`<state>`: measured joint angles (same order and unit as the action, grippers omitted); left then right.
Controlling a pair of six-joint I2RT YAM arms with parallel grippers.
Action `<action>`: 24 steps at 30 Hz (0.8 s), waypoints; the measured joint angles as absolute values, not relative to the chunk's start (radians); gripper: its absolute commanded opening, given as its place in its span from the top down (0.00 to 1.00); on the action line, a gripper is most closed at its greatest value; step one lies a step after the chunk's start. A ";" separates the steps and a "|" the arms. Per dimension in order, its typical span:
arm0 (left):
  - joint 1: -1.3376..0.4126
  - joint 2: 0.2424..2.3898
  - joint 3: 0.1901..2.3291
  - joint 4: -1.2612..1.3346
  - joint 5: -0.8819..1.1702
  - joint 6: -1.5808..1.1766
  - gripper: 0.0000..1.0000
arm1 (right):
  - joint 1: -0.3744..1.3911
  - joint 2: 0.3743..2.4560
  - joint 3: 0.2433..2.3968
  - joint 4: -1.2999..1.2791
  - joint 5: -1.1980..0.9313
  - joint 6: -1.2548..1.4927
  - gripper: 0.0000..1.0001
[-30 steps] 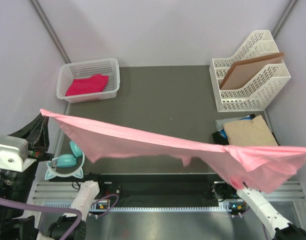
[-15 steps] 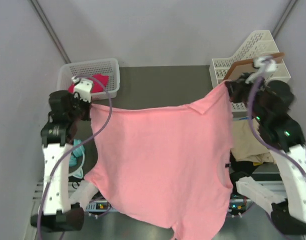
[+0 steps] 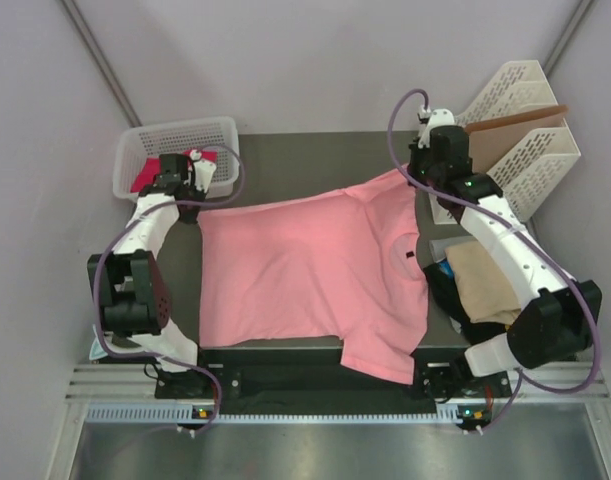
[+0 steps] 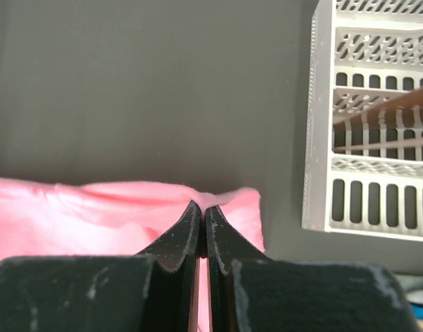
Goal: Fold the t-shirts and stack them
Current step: Flatten out the tshirt, then fold the flattened tshirt in 1/3 of the way
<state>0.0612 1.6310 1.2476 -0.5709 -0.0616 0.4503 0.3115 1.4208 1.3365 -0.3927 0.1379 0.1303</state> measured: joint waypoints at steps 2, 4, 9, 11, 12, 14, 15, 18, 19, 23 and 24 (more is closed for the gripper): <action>0.061 1.644 1.282 -0.561 -0.076 0.463 1.00 | 0.311 1.455 1.345 -0.372 0.139 0.130 1.00; 0.061 1.647 1.312 -0.544 -0.087 0.474 1.00 | 0.311 1.483 1.353 -0.361 0.139 0.130 1.00; 0.061 1.686 1.391 -0.522 -0.106 0.489 1.00 | 0.307 1.558 1.390 -0.344 0.142 0.123 1.00; 0.061 1.705 1.406 -0.520 -0.112 0.493 1.00 | 0.304 1.576 1.394 -0.337 0.145 0.122 1.00; 0.061 1.715 1.412 -0.521 -0.116 0.494 1.00 | 0.303 1.583 1.396 -0.336 0.147 0.122 1.00; 0.061 1.739 1.426 -0.523 -0.124 0.498 1.00 | 0.303 1.594 1.397 -0.337 0.153 0.123 1.00; 0.061 1.747 1.433 -0.523 -0.126 0.500 1.00 | 0.302 1.597 1.397 -0.338 0.156 0.123 1.00; 0.061 1.765 1.446 -0.524 -0.129 0.501 1.00 | 0.302 1.597 1.402 -0.345 0.161 0.123 1.00; 0.061 1.765 1.446 -0.526 -0.129 0.501 1.00 | 0.302 1.597 1.403 -0.346 0.162 0.124 1.00; 0.061 1.759 1.446 -0.542 -0.124 0.501 1.00 | 0.302 1.565 1.402 -0.376 0.163 0.134 1.00; 0.060 1.752 1.445 -0.549 -0.121 0.501 1.00 | 0.302 1.550 1.402 -0.387 0.163 0.137 1.00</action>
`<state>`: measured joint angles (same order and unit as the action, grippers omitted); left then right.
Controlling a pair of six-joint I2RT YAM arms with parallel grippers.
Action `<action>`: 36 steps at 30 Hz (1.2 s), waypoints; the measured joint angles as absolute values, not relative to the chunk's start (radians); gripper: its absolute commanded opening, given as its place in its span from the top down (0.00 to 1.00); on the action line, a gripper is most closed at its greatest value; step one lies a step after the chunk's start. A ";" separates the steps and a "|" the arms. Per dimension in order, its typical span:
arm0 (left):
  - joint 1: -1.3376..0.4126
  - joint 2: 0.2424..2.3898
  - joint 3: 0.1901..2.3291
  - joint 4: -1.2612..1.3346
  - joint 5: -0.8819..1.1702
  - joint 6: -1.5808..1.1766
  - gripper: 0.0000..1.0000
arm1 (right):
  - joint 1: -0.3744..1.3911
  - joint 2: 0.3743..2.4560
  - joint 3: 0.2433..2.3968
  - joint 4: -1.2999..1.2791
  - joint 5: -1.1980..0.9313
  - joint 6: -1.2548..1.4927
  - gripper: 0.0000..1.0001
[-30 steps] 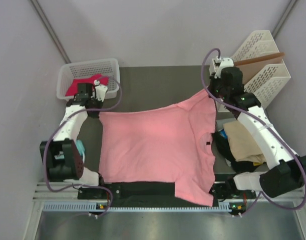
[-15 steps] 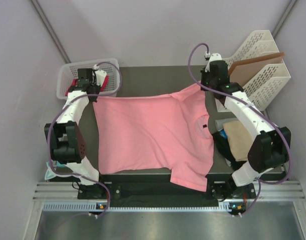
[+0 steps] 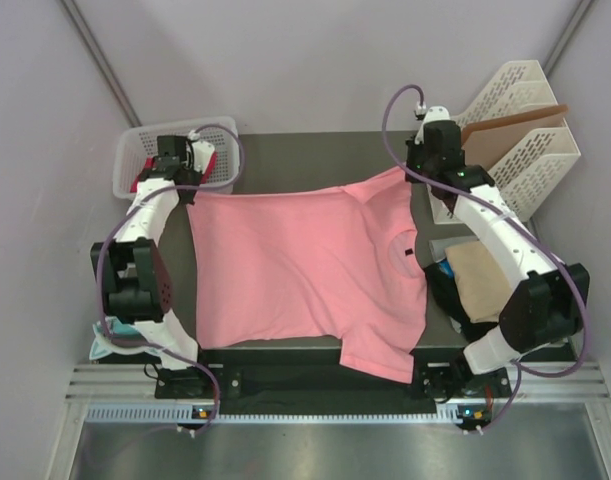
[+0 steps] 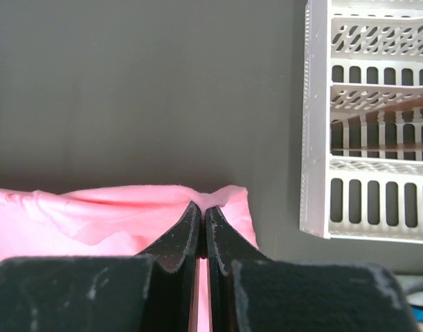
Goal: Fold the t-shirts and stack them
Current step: Fold the flattened tshirt in 1/3 of the way
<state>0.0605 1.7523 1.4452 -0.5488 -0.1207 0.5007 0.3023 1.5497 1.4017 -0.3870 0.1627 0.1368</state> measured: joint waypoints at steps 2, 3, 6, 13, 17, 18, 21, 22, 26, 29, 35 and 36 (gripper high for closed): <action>0.058 1.722 1.429 -0.556 -0.113 0.502 1.00 | 0.303 1.517 1.400 -0.408 0.162 0.145 1.00; 0.056 1.692 1.409 -0.556 -0.107 0.503 1.00 | 0.303 1.493 1.393 -0.413 0.162 0.150 1.00; 0.050 1.574 1.342 -0.589 -0.089 0.513 1.00 | 0.303 1.416 1.354 -0.438 0.162 0.165 1.00; 0.044 1.351 1.217 -0.646 -0.042 0.546 1.00 | 0.303 1.325 1.245 -0.485 0.167 0.192 1.00; 0.044 1.317 1.156 -0.668 -0.028 0.553 1.00 | 0.303 1.325 1.183 -0.515 0.168 0.213 1.00; 0.044 1.314 1.137 -0.673 -0.020 0.553 1.00 | 0.304 1.325 1.176 -0.521 0.168 0.218 1.00; 0.044 1.311 1.076 -0.685 0.004 0.553 1.00 | 0.305 1.325 1.154 -0.534 0.168 0.231 1.00; 0.044 1.311 1.058 -0.689 0.007 0.553 1.00 | 0.305 1.325 1.150 -0.538 0.168 0.234 1.00; 0.044 1.307 0.970 -0.700 0.026 0.549 1.00 | 0.308 1.324 1.123 -0.542 0.172 0.249 1.00; 0.043 1.301 0.920 -0.700 0.030 0.548 1.00 | 0.311 1.322 1.100 -0.545 0.174 0.258 1.00; 0.042 1.291 0.847 -0.684 0.029 0.548 1.00 | 0.323 1.322 1.032 -0.546 0.183 0.278 1.00; 0.042 1.291 0.838 -0.680 0.028 0.548 1.00 | 0.327 1.322 1.020 -0.546 0.187 0.283 1.00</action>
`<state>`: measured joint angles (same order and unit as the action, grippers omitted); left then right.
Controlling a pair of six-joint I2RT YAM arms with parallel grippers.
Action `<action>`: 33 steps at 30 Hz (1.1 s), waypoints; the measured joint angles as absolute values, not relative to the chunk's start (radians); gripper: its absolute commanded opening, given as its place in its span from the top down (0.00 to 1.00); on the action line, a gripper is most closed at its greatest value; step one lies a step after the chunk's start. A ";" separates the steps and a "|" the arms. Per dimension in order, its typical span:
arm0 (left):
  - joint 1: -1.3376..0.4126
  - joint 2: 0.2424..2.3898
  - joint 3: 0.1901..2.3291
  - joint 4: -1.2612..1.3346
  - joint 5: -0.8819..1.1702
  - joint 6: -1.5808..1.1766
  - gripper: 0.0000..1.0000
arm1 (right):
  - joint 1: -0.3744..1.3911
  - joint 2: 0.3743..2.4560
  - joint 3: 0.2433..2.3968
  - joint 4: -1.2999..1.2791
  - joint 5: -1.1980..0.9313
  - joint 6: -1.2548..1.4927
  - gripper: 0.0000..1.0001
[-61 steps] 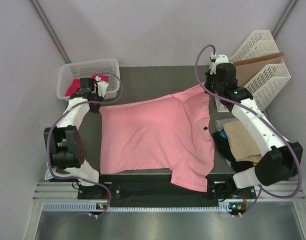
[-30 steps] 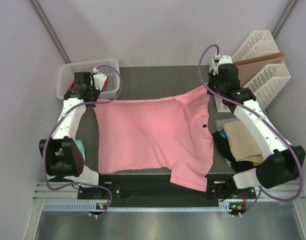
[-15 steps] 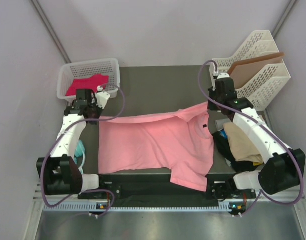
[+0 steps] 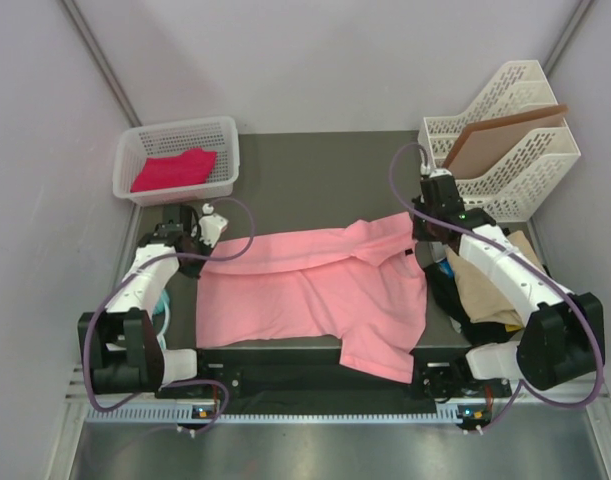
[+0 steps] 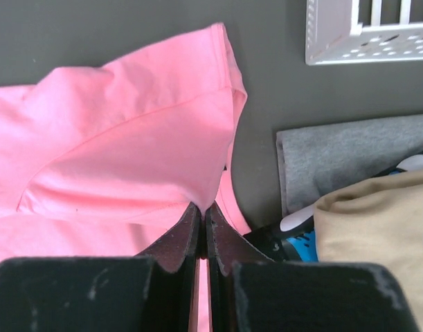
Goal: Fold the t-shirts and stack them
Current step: Fold the flattened tshirt in 1/3 of the way
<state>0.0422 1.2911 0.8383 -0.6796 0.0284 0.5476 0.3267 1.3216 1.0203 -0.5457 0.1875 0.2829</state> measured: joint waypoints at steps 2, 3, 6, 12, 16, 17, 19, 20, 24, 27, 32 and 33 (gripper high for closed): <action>0.042 1.291 0.822 -0.668 0.028 0.548 1.00 | 0.335 1.323 1.000 -0.546 0.196 0.290 1.00; 0.042 1.291 0.814 -0.663 0.028 0.548 1.00 | 0.341 1.325 0.989 -0.546 0.202 0.293 1.00; 0.042 1.287 0.788 -0.650 0.029 0.545 1.00 | 0.358 1.345 0.964 -0.546 0.223 0.301 0.94; 0.042 1.277 0.775 -0.650 0.030 0.538 0.69 | 0.414 1.424 0.955 -0.567 0.272 0.329 0.36; 0.041 1.242 0.783 -0.681 0.031 0.542 0.35 | 0.474 1.422 0.981 -0.633 0.307 0.358 0.31; 0.041 1.232 0.798 -0.705 0.035 0.542 0.32 | 0.485 1.420 1.000 -0.651 0.318 0.363 0.30; 0.041 1.216 0.844 -0.744 0.046 0.542 0.25 | 0.496 1.420 1.059 -0.680 0.338 0.368 0.31; 0.041 1.211 0.878 -0.762 0.052 0.542 0.25 | 0.497 1.420 1.092 -0.683 0.347 0.368 0.32; 0.041 1.200 1.000 -0.764 0.073 0.534 0.26 | 0.494 1.471 1.256 -0.680 0.385 0.350 0.39; 0.041 1.206 1.013 -0.732 0.075 0.524 0.28 | 0.483 1.570 1.349 -0.645 0.398 0.340 0.44; 0.040 1.346 1.012 -0.675 0.083 0.487 0.33 | 0.454 1.750 1.384 -0.616 0.386 0.337 0.49; 0.040 1.386 1.012 -0.672 0.086 0.477 0.34 | 0.449 1.779 1.384 -0.617 0.382 0.337 0.50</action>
<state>0.0402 1.3865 1.0119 -0.6716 0.0864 0.4767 0.4492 1.7786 1.3842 -0.6170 0.3817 0.3370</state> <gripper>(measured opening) 0.686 0.524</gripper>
